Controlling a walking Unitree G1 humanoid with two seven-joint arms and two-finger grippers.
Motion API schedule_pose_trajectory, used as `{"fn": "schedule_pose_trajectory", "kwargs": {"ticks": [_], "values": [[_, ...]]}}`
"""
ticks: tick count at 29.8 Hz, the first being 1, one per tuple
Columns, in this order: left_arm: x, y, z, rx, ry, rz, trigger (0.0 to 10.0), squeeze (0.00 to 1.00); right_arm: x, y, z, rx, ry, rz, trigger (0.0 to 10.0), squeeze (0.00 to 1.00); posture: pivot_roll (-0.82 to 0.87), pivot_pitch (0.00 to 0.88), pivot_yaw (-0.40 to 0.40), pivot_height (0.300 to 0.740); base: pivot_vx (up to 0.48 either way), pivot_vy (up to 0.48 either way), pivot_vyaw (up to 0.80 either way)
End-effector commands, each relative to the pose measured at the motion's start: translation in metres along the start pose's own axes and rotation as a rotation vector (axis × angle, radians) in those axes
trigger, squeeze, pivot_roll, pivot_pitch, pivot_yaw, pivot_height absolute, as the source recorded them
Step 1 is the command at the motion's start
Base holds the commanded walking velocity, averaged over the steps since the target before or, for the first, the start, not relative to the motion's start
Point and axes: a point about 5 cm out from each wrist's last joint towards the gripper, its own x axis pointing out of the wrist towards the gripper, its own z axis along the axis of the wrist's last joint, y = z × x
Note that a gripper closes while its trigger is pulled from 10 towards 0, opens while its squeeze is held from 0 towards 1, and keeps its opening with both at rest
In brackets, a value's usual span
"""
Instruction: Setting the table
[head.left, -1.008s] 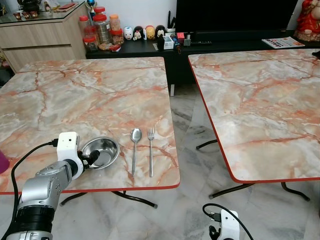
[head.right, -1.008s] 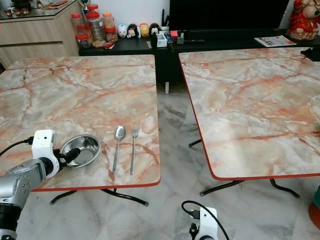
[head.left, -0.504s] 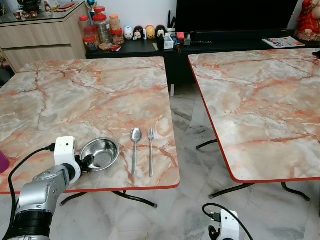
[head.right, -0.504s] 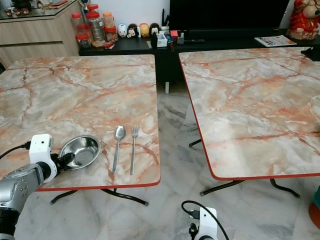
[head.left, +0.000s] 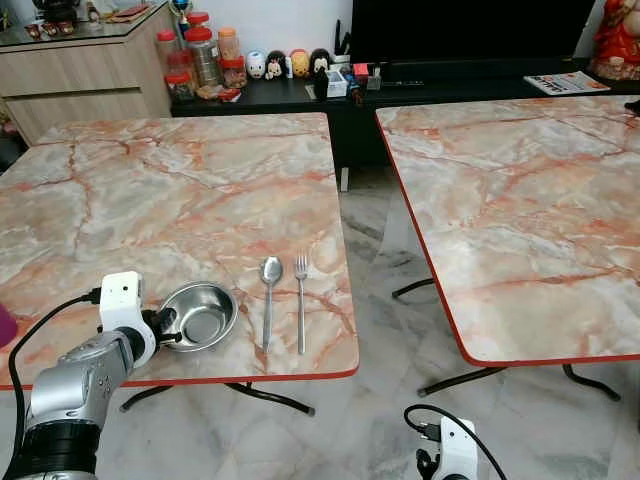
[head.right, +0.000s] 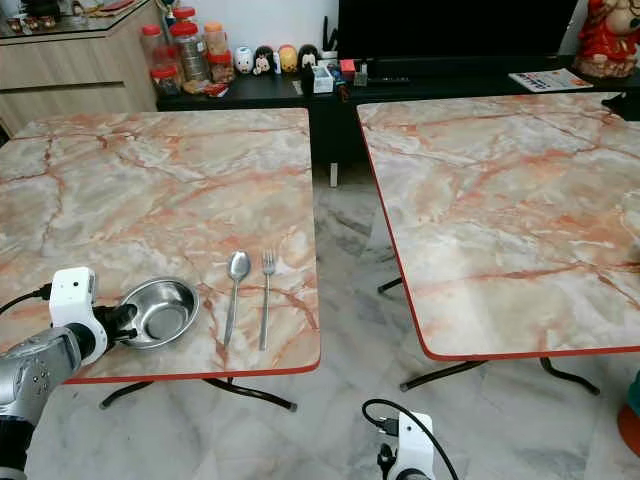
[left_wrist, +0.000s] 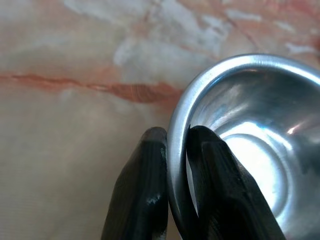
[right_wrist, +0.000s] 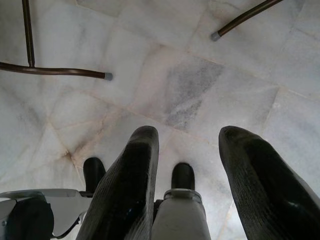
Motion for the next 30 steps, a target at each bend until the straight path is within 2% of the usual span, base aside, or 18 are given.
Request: {"fn": "schedule_pose_trajectory", "kwargs": {"ticks": [1, 5, 8, 12, 13, 14, 15, 16, 19, 23, 28, 30], "values": [[-0.001, 0.005, -0.003, -0.002, 0.022, 0.023, 0.0, 0.0, 0.001, 0.003, 0.003, 0.002, 0.0, 0.004, 10.0, 0.0, 0.1, 0.0, 0.04, 0.74, 0.0, 0.0, 0.0], [-0.001, 0.005, -0.004, -0.028, 0.016, 0.021, 0.0, 0.0, 0.0, 0.002, 0.001, 0.005, 0.004, 0.004, 10.0, 0.0, 0.1, 0.0, 0.039, 0.74, 0.0, 0.0, 0.0], [0.0, 0.003, -0.005, -0.096, -0.016, 0.009, 0.0, 0.0, 0.0, 0.002, 0.0, 0.006, 0.004, 0.003, 10.0, 0.0, 0.09, 0.0, 0.04, 0.74, 0.0, 0.0, 0.0], [0.0, 0.002, 0.003, -0.185, -0.12, -0.019, 0.0, 0.0, 0.0, 0.002, 0.001, 0.008, 0.004, 0.002, 10.0, 0.0, 0.09, 0.0, 0.04, 0.74, 0.0, 0.0, 0.0], [0.0, 0.002, 0.003, -0.185, -0.12, -0.019, 0.0, 0.0, 0.0, 0.002, 0.001, 0.008, 0.004, 0.002, 10.0, 0.0, 0.09, 0.0, 0.04, 0.74, 0.0, 0.0, 0.0], [-0.001, 0.002, 0.009, -0.251, -0.184, -0.033, 0.7, 0.0, 0.0, 0.002, 0.001, 0.009, 0.004, 0.001, 10.0, 0.0, 0.09, 0.0, 0.038, 0.74, 0.0, 0.0, 0.0], [-0.002, 0.002, 0.015, -0.307, -0.247, -0.038, 6.1, 0.0, 0.0, 0.002, 0.001, 0.009, 0.004, 0.001, 10.0, 0.0, 0.1, 0.0, 0.037, 0.74, 0.0, 0.0, 0.0], [-0.003, 0.002, 0.02, -0.388, -0.312, -0.049, 10.0, 0.0, 0.0, 0.001, 0.001, 0.007, 0.004, 0.0, 10.0, 0.0, 0.1, 0.0, 0.036, 0.74, 0.0, 0.0, 0.0], [-0.006, -0.004, 0.032, -0.495, -0.441, -0.086, 10.0, 0.0, 0.0, 0.001, 0.001, 0.006, 0.003, -0.001, 10.0, 0.0, 0.09, 0.0, 0.032, 0.74, 0.0, 0.0, 0.0], [-0.01, -0.017, 0.045, -0.525, -0.586, -0.113, 10.0, 0.0, 0.001, 0.0, 0.002, 0.002, 0.002, -0.001, 10.0, 0.0, 0.09, 0.0, 0.028, 0.74, 0.0, 0.0, 0.0], [-0.013, -0.025, 0.055, -0.587, -0.7, -0.111, 10.0, 0.0, 0.001, -0.003, 0.003, -0.017, 0.002, -0.013, 10.0, 0.0, 0.09, 0.0, 0.021, 0.74, 0.0, -0.184, 0.0], [-0.012, -0.026, 0.055, -0.593, -0.708, -0.103, 10.0, 0.0, 0.001, -0.005, 0.003, -0.035, 0.01, -0.018, 10.0, 0.0, 0.08, 0.0, 0.02, 0.74, 0.0, -0.461, 0.0]]}}
